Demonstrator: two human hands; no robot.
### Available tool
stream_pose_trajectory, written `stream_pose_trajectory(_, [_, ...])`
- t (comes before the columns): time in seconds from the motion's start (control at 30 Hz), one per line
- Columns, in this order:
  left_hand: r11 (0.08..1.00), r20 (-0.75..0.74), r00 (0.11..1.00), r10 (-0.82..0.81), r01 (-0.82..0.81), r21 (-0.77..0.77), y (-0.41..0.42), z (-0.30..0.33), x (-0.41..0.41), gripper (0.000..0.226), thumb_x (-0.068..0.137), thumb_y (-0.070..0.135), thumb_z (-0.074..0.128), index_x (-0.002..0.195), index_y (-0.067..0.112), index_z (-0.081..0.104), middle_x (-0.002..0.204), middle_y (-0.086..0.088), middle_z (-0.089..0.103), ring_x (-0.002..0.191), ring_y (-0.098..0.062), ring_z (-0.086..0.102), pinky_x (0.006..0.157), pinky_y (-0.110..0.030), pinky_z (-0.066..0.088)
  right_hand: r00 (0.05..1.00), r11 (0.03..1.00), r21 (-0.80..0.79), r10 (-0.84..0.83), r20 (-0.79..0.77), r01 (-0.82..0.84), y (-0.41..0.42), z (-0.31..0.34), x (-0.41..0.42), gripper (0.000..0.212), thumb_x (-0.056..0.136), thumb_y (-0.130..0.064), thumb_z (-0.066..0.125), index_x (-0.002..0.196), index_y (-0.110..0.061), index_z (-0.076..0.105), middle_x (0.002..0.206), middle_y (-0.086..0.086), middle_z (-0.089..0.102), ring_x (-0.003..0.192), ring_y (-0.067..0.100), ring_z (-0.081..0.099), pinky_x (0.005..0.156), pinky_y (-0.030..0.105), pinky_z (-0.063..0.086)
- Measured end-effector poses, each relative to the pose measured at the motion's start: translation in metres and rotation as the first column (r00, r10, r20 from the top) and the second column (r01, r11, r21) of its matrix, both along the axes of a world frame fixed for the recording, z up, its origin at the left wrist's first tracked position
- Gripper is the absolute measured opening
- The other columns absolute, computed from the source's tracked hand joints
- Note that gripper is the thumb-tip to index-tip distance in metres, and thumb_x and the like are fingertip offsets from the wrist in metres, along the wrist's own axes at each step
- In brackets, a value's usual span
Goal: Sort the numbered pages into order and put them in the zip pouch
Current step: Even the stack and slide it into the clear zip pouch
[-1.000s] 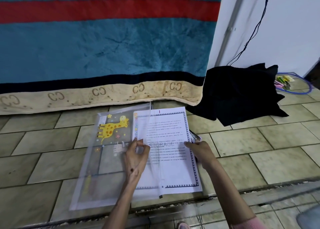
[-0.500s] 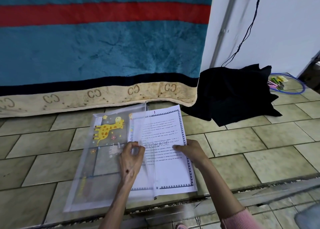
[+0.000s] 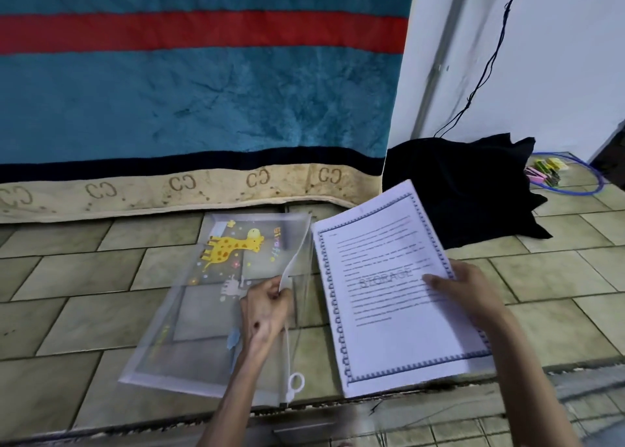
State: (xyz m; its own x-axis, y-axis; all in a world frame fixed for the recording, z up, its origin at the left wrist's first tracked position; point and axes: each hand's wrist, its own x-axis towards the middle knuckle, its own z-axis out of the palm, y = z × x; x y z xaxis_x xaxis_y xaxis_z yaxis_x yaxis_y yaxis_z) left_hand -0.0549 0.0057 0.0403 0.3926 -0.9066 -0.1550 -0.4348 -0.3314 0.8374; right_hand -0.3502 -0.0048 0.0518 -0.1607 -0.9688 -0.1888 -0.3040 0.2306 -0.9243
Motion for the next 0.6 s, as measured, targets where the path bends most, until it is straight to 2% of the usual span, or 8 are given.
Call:
stream_pose_trajectory(0.07, [0.999, -0.033, 0.999, -0.032, 0.032, 0.016, -0.001, -0.007, 0.0, 0.018, 0.08, 0.012, 0.06, 0.083, 0.022, 0.074, 0.077, 0.002, 0.072, 0.077, -0.012, 0.065, 0.063, -0.013, 0.041, 0.994, 1.0, 0.008, -0.011, 0.105, 0.011, 0.005, 0.007, -0.026, 0.042, 0.065, -0.027, 0.083, 0.093, 0.001, 0.068, 0.07, 0.004, 0.074, 0.064, 0.023, 0.07, 0.061, 0.033, 0.058])
stream_pose_trajectory(0.13, [0.999, -0.076, 0.996, -0.035, 0.037, 0.023, -0.003, -0.014, 0.003, 0.014, 0.074, 0.019, 0.061, 0.078, 0.027, 0.072, 0.083, -0.001, 0.076, 0.078, -0.02, 0.071, 0.077, -0.03, 0.054, 0.99, 0.996, 0.082, 0.007, 0.139, -0.018, 0.006, 0.01, -0.043, 0.073, 0.038, -0.049, 0.089, 0.091, -0.003, 0.069, 0.075, 0.009, 0.075, 0.067, 0.027, 0.071, 0.062, 0.037, 0.06])
stream_pose_trajectory(0.2, [0.999, -0.13, 0.991, -0.006, 0.012, 0.041, -0.005, -0.02, 0.004, 0.024, 0.068, 0.025, 0.059, 0.088, 0.028, 0.073, 0.085, -0.002, 0.076, 0.076, -0.02, 0.071, 0.077, -0.045, 0.057, 0.987, 0.982, 0.156, 0.083, 0.135, -0.104, 0.002, 0.011, -0.045, 0.044, 0.065, -0.03, 0.082, 0.096, -0.002, 0.068, 0.079, 0.01, 0.075, 0.071, 0.028, 0.072, 0.064, 0.039, 0.06])
stream_pose_trajectory(0.27, [0.999, -0.208, 0.978, 0.014, -0.005, 0.045, -0.006, -0.013, 0.002, 0.032, 0.076, 0.014, 0.063, 0.106, 0.024, 0.07, 0.083, 0.004, 0.073, 0.063, -0.008, 0.068, 0.071, -0.04, 0.06, 0.981, 0.954, 0.233, 0.168, 0.096, -0.187, -0.005, 0.008, -0.036, 0.019, 0.083, -0.009, 0.066, 0.101, -0.002, 0.068, 0.085, 0.012, 0.075, 0.078, 0.031, 0.072, 0.075, 0.045, 0.058])
stream_pose_trajectory(0.33, [0.999, -0.235, 0.972, -0.002, 0.011, 0.036, -0.006, -0.004, -0.001, 0.033, 0.082, 0.003, 0.06, 0.108, 0.023, 0.065, 0.076, 0.008, 0.071, 0.054, 0.001, 0.062, 0.064, -0.032, 0.059, 0.965, 0.919, 0.299, 0.256, 0.047, -0.259, -0.013, 0.003, -0.023, 0.017, 0.084, -0.006, 0.065, 0.1, -0.005, 0.07, 0.092, 0.014, 0.074, 0.085, 0.033, 0.071, 0.082, 0.05, 0.055])
stream_pose_trajectory(0.43, [0.999, -0.222, 0.975, -0.019, 0.025, 0.021, -0.004, 0.005, 0.001, 0.031, 0.082, 0.002, 0.06, 0.11, 0.01, 0.068, 0.093, -0.007, 0.07, 0.063, -0.001, 0.063, 0.075, -0.038, 0.057, 0.956, 0.902, 0.327, 0.292, 0.019, -0.282, -0.022, -0.004, -0.006, 0.017, 0.082, -0.002, 0.066, 0.099, -0.004, 0.07, 0.093, 0.016, 0.074, 0.086, 0.033, 0.071, 0.083, 0.051, 0.055])
stream_pose_trajectory(0.5, [1.0, -0.156, 0.988, -0.015, 0.017, 0.016, -0.002, 0.012, 0.003, 0.03, 0.081, 0.005, 0.062, 0.11, 0.011, 0.069, 0.099, -0.01, 0.071, 0.076, -0.013, 0.067, 0.082, -0.04, 0.056, 0.961, 0.909, 0.32, 0.274, 0.026, -0.268, -0.025, -0.006, -0.001, 0.018, 0.082, 0.001, 0.065, 0.099, -0.003, 0.069, 0.092, 0.016, 0.074, 0.085, 0.033, 0.071, 0.083, 0.05, 0.055])
stream_pose_trajectory(0.6, [0.996, -0.067, 0.994, -0.083, 0.083, 0.011, 0.0, 0.021, 0.008, 0.032, 0.081, 0.009, 0.063, 0.112, 0.01, 0.067, 0.095, -0.001, 0.067, 0.076, -0.013, 0.061, 0.078, -0.026, 0.049, 0.97, 0.922, 0.302, 0.24, 0.048, -0.243, -0.029, -0.006, 0.005, 0.015, 0.082, 0.0, 0.066, 0.096, -0.004, 0.07, 0.088, 0.013, 0.075, 0.082, 0.032, 0.071, 0.08, 0.046, 0.057])
